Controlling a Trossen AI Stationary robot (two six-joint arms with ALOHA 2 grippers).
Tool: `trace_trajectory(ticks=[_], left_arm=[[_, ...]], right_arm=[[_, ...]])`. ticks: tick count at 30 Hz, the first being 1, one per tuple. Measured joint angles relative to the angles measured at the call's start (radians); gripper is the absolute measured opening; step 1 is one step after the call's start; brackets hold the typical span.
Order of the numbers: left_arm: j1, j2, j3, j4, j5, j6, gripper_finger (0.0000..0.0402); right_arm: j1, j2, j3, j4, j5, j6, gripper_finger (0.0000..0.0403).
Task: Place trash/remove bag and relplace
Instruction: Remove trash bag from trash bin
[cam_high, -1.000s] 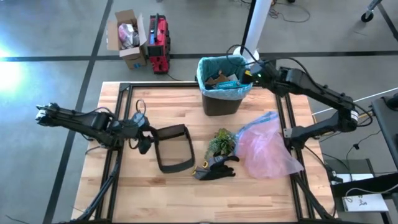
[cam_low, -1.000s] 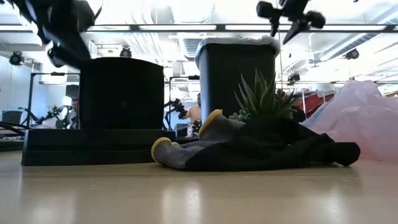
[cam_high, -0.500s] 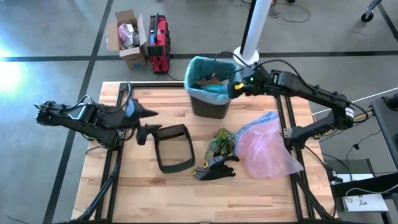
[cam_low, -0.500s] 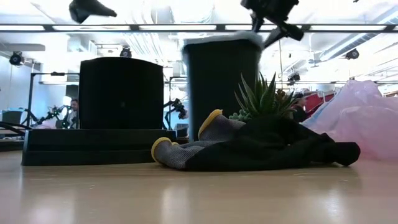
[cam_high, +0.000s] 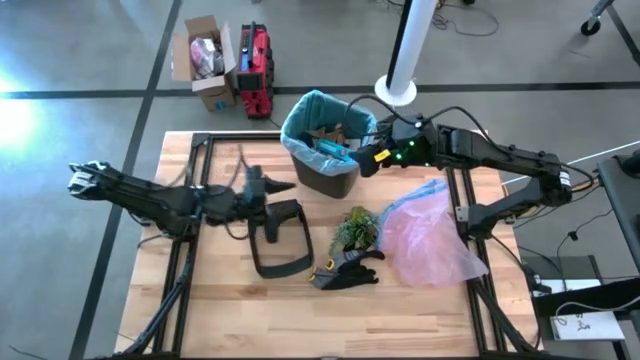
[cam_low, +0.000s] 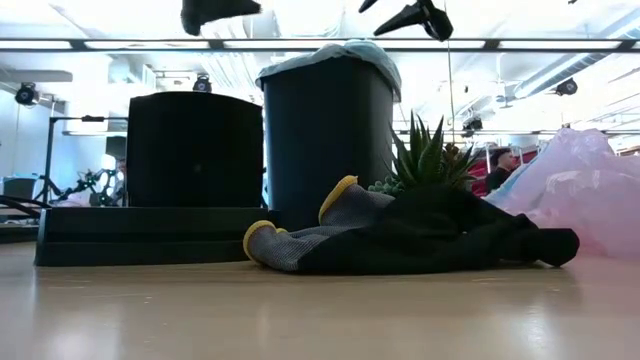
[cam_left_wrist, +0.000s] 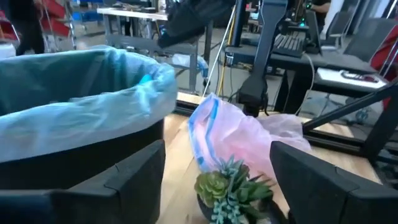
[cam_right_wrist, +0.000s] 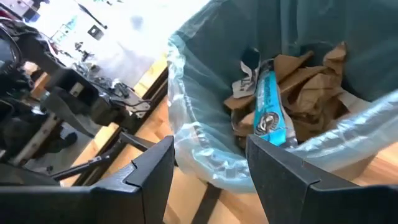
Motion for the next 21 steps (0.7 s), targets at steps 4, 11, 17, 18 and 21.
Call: trace_trajectory(ticks=[4, 11, 17, 18, 21], left_arm=[[0.000, 0.140, 0.038, 0.091, -0.016, -0.003, 0.0268], [-0.003, 0.357, 0.124, 0.094, -0.024, -0.181, 0.0269], [-0.062, 0.433, 0.186, 0.093, -0.025, -0.292, 0.0263], [-0.083, 0.434, 0.198, 0.093, -0.035, -0.290, 0.0262], [-0.147, 0.426, 0.226, 0.032, -0.138, -0.259, 0.0261]], right_arm=[[-0.001, -0.032, 0.000, -0.023, 0.034, -0.051, 0.0186], [-0.122, -0.070, 0.001, -0.019, 0.395, -0.028, 0.0186], [-0.306, -0.008, 0.000, -0.015, 0.195, 0.047, 0.0186], [-0.329, 0.005, 0.000, -0.008, 0.159, 0.045, 0.0186], [-0.386, 0.043, 0.000, 0.013, 0.080, 0.020, 0.0186]])
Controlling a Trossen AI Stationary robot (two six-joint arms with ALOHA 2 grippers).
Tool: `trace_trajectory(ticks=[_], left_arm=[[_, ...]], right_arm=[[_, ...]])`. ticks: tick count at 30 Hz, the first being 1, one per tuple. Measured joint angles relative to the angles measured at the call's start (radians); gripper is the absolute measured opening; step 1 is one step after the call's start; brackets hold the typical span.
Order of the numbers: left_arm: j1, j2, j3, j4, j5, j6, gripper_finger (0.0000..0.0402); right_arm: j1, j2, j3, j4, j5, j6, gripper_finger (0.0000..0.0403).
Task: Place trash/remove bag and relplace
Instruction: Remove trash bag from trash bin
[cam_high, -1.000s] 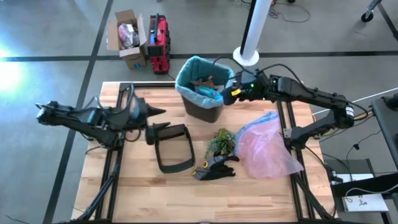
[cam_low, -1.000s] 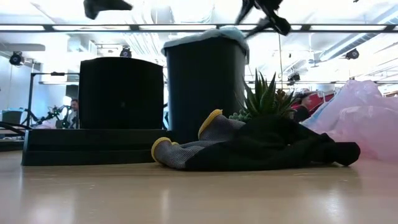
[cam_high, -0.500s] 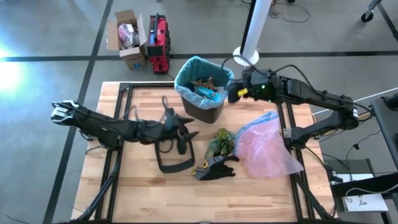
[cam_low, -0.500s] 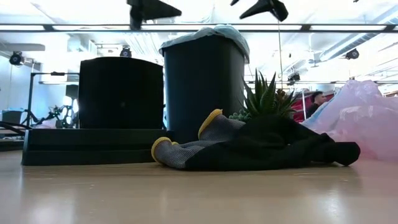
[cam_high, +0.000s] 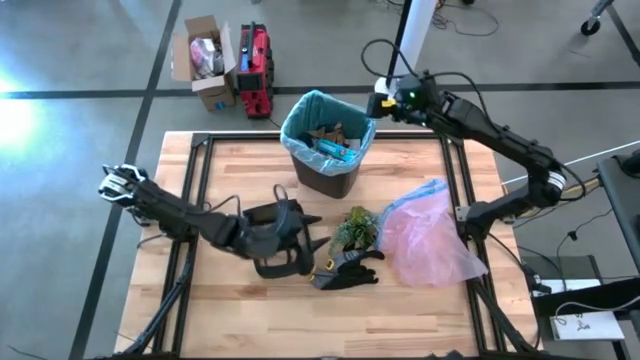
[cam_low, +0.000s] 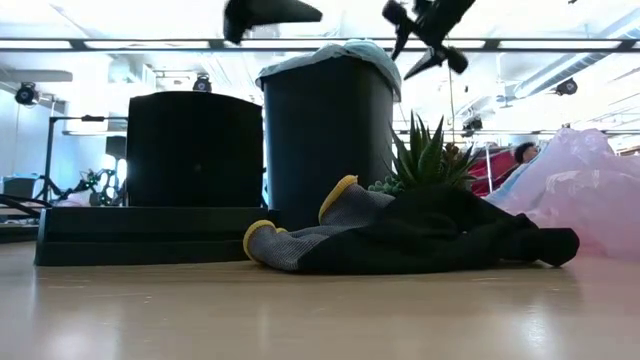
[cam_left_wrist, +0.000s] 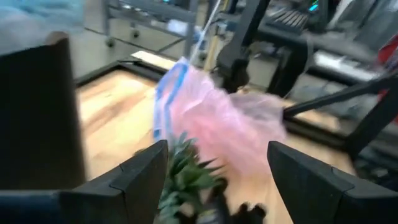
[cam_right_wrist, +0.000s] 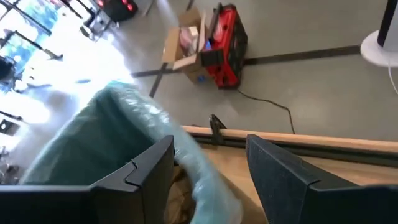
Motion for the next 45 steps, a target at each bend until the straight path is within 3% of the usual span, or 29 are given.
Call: trace_trajectory(ticks=[5, 12, 16, 19, 25, 32, 37, 41, 45], left_arm=[[-0.066, -0.039, 0.040, -0.285, -0.172, -0.068, 0.0260], [-0.121, -0.188, 0.046, -0.725, -0.224, -0.480, 0.0259], [-0.126, -0.294, 0.046, -0.895, -0.307, -0.629, 0.0251], [-0.102, -0.354, 0.046, -0.960, -0.336, -0.652, 0.0242], [-0.061, -0.375, 0.032, -0.910, -0.320, -0.614, 0.0220], [-0.077, -0.312, 0.027, -0.848, -0.256, -0.411, 0.0203], [-0.108, -0.247, 0.025, -0.827, -0.299, -0.211, 0.0205], [-0.109, -0.178, 0.019, -0.735, -0.337, -0.226, 0.0204], [-0.093, -0.131, -0.023, -0.553, -0.302, -0.408, 0.0198]], right_arm=[[-0.034, 0.060, 0.000, 0.036, -0.107, -0.028, 0.0186], [0.021, 0.087, -0.001, 0.032, -0.325, -0.090, 0.0186], [0.107, 0.074, -0.001, 0.032, -0.361, -0.099, 0.0186], [0.164, 0.059, -0.001, 0.034, -0.364, -0.117, 0.0186], [0.209, 0.039, 0.000, 0.031, -0.340, -0.133, 0.0186], [0.220, 0.002, 0.000, 0.031, -0.321, -0.133, 0.0186], [0.262, -0.036, 0.000, 0.031, -0.317, -0.140, 0.0186], [0.326, -0.068, 0.001, 0.029, -0.268, -0.171, 0.0186], [0.392, -0.104, 0.001, 0.027, -0.233, -0.203, 0.0186]])
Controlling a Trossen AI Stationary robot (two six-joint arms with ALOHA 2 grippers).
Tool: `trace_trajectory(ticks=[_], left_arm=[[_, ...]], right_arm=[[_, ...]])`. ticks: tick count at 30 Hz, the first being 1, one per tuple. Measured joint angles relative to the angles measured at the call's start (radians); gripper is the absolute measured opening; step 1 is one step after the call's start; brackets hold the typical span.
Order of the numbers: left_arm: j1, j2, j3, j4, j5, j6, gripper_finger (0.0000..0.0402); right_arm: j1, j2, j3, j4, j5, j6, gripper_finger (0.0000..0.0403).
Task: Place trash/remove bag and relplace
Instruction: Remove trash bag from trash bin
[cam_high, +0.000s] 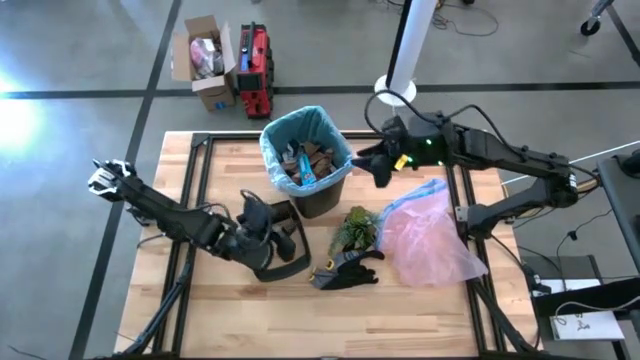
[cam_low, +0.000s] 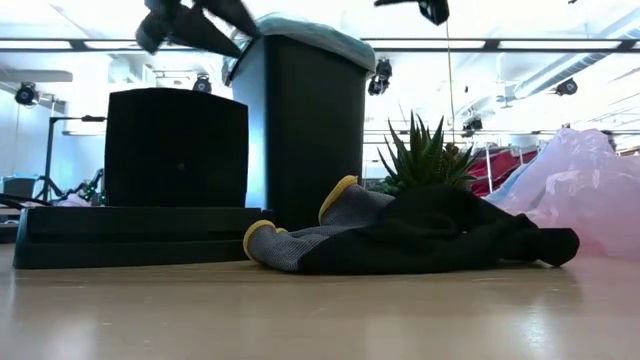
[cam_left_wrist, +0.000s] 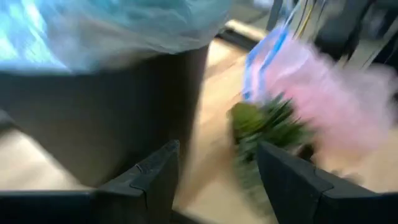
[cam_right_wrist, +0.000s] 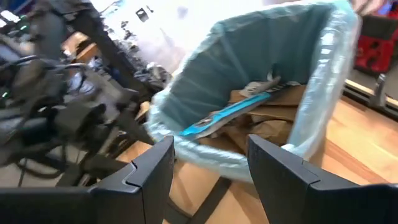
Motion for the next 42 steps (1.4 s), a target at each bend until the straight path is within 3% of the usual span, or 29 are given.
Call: trace_trajectory(ticks=[7, 12, 17, 21, 25, 34, 37, 40, 42], left_arm=[[0.008, -0.076, -0.172, 0.482, -0.034, -0.197, 0.0194], [0.010, -0.132, -0.352, 0.828, -0.157, -0.276, 0.0201], [0.027, -0.136, -0.494, 1.200, -0.209, -0.290, 0.0203], [0.030, -0.104, -0.541, 1.418, -0.178, -0.180, 0.0195], [0.038, -0.099, -0.542, 1.450, -0.165, -0.123, 0.0187], [0.035, -0.127, -0.549, 1.360, -0.135, -0.050, 0.0193], [0.015, -0.180, -0.516, 1.349, -0.135, 0.099, 0.0193], [0.007, -0.243, -0.452, 1.228, -0.202, 0.276, 0.0186], [0.010, -0.289, -0.391, 1.043, -0.251, 0.321, 0.0182]], right_arm=[[0.119, -0.049, 0.000, -0.004, 0.019, -0.055, 0.0186], [0.192, -0.062, 0.001, -0.032, 0.019, -0.085, 0.0186], [0.241, -0.062, 0.001, -0.072, 0.019, -0.111, 0.0186], [0.250, -0.060, 0.001, -0.083, 0.020, -0.111, 0.0186], [0.250, -0.059, 0.001, -0.081, 0.049, -0.103, 0.0186], [0.252, -0.059, 0.001, -0.082, 0.087, -0.031, 0.0186], [0.252, -0.059, 0.001, -0.082, 0.087, -0.013, 0.0186], [0.252, -0.059, 0.001, -0.082, 0.088, -0.013, 0.0186], [0.252, -0.059, 0.001, -0.082, 0.094, -0.013, 0.0186]])
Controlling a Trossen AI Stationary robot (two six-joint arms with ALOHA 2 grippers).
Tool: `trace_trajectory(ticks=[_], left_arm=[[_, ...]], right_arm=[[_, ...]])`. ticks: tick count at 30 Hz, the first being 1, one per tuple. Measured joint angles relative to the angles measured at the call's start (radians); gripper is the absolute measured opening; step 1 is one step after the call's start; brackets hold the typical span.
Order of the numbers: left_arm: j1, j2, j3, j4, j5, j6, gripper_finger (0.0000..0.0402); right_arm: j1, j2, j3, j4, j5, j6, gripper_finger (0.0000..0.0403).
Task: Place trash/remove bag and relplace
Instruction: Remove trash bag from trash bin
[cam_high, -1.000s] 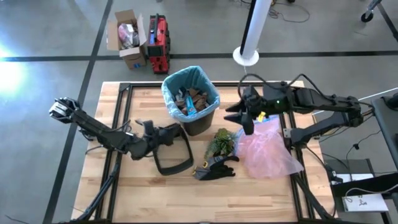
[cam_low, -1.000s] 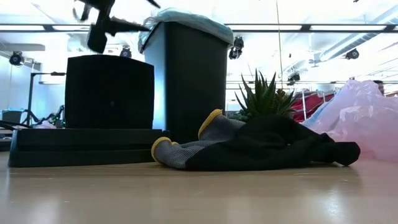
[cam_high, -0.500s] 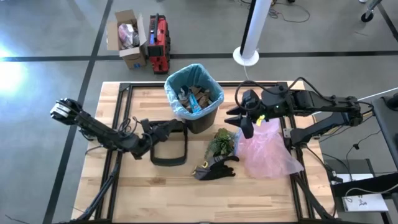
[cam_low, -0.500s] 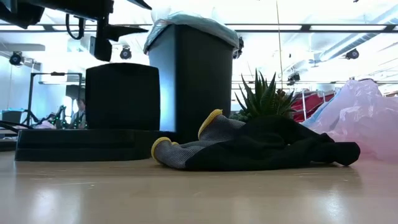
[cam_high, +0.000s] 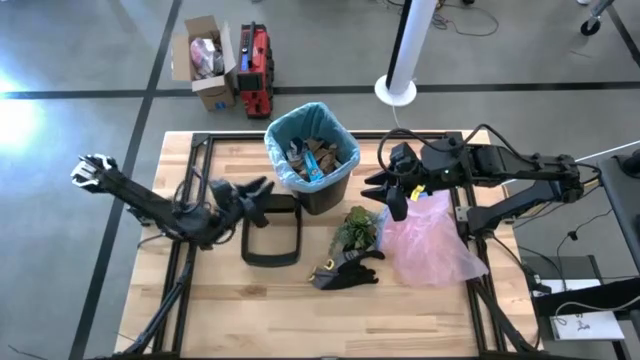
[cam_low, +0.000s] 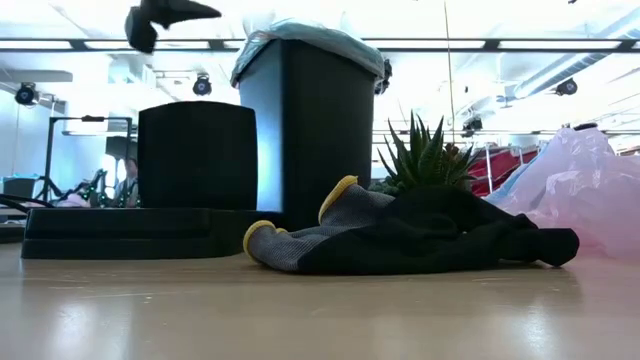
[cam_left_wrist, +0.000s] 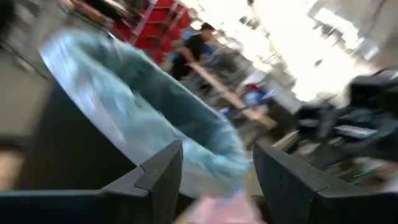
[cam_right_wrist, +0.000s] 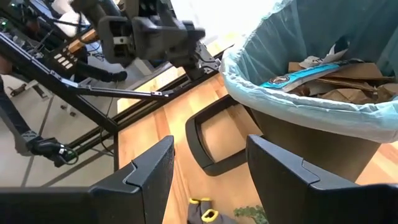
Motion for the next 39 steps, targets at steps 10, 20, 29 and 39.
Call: trace_trajectory(ticks=[10, 20, 29, 39], left_arm=[[0.144, -0.021, 0.319, -1.568, 0.124, -0.824, 0.0159], [0.159, 0.078, 0.227, -1.305, 0.450, -0.568, 0.0130], [0.156, 0.173, 0.149, -1.244, 0.726, -0.487, 0.0107], [0.144, 0.185, 0.066, -1.272, 0.812, -0.452, 0.0103]], right_arm=[[0.000, 0.000, 0.000, 0.000, 0.003, -0.003, 0.0186], [-0.001, 0.000, 0.000, 0.000, 0.017, -0.027, 0.0186], [-0.001, 0.001, 0.000, 0.000, 0.037, -0.029, 0.0186], [-0.001, 0.007, -0.002, 0.000, 0.038, -0.030, 0.0186]])
